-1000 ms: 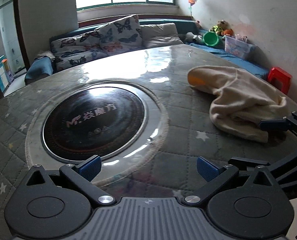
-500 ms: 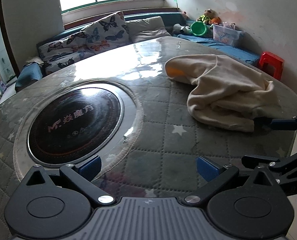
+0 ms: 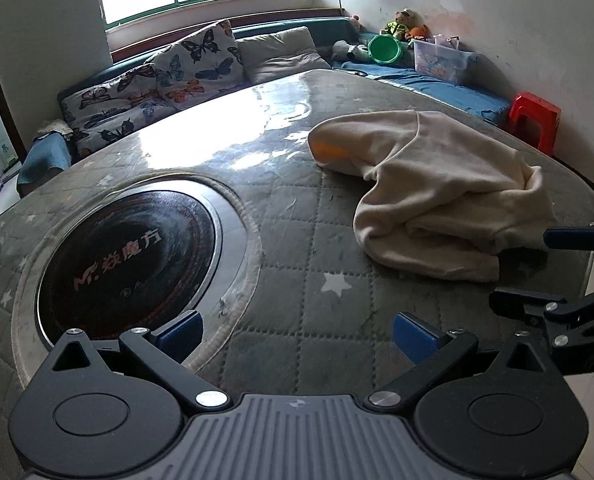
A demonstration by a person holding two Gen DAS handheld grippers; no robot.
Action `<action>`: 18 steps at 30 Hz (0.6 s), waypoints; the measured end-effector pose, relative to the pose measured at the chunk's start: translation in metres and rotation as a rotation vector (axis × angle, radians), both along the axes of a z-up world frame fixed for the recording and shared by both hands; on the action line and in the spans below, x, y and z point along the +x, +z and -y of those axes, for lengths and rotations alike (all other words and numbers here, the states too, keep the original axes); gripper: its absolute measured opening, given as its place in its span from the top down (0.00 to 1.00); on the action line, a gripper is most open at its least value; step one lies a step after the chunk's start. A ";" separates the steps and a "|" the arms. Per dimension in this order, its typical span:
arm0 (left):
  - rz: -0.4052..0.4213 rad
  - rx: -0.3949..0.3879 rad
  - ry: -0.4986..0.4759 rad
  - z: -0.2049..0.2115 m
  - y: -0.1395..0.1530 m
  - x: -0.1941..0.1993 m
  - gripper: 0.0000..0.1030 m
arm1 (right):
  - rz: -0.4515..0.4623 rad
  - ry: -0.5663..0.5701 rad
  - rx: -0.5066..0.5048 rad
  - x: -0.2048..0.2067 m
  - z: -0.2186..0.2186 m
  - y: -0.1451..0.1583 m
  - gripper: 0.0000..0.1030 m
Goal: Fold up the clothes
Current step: 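Move both tools toward the crumpled cream sweatshirt on the table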
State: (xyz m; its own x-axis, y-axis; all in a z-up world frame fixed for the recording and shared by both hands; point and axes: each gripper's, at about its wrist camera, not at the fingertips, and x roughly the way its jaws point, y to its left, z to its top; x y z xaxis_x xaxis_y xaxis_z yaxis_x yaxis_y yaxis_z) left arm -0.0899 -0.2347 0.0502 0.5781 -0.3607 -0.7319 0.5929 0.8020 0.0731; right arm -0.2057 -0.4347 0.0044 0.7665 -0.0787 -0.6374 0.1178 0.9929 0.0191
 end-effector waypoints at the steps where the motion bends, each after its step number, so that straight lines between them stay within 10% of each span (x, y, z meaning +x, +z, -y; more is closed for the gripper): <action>1: 0.001 0.002 -0.002 0.002 0.001 0.001 0.00 | 0.003 -0.005 -0.001 0.001 0.003 0.001 0.08; 18: -0.002 0.025 0.007 0.015 0.002 0.027 0.00 | 0.070 -0.125 -0.038 0.074 0.071 0.021 0.27</action>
State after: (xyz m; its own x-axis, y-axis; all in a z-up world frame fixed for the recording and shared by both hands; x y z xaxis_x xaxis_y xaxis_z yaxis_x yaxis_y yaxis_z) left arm -0.0627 -0.2498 0.0526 0.5789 -0.3382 -0.7420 0.5877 0.8038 0.0921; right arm -0.1322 -0.5054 0.0258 0.7916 -0.1989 -0.5778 0.2400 0.9707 -0.0053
